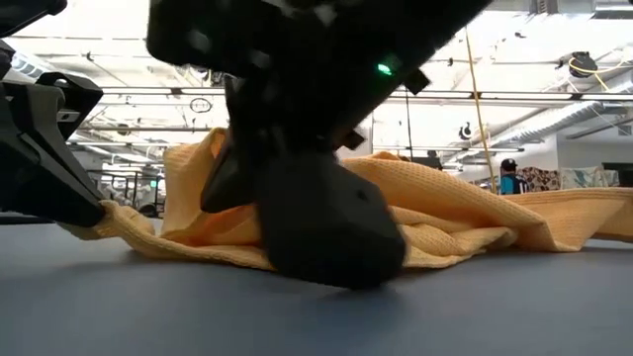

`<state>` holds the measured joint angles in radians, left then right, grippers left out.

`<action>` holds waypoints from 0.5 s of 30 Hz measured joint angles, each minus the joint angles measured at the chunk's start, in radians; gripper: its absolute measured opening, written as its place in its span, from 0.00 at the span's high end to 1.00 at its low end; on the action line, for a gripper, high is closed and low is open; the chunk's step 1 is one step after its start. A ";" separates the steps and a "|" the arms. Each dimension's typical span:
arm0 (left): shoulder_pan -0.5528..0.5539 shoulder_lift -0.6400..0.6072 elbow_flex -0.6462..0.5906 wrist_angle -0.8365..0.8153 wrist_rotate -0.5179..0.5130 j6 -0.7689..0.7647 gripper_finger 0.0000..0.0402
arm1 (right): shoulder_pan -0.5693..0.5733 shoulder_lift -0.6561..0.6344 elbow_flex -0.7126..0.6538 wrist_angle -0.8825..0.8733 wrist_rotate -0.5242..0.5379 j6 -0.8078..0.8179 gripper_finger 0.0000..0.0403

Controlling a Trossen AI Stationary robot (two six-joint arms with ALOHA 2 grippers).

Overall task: Roll towel into tight, uniform cylinder
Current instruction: Fold the orange microfiber cloth

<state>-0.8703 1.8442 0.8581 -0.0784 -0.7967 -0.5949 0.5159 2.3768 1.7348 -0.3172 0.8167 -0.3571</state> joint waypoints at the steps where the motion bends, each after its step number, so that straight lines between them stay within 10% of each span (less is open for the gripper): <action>1: 0.000 0.000 0.000 0.000 0.000 0.000 0.98 | 0.001 0.000 0.018 -0.011 -0.004 0.057 1.00; 6: -0.001 0.000 0.000 0.000 0.017 0.000 0.98 | 0.006 -0.004 0.093 -0.111 -0.055 0.122 1.00; 15: -0.002 0.000 0.000 -0.001 0.030 -0.001 0.98 | 0.034 -0.005 0.094 -0.190 -0.039 -0.222 0.88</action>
<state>-0.8728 1.8439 0.8581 -0.0799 -0.7666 -0.5959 0.5498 2.3714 1.8290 -0.5073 0.7775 -0.5792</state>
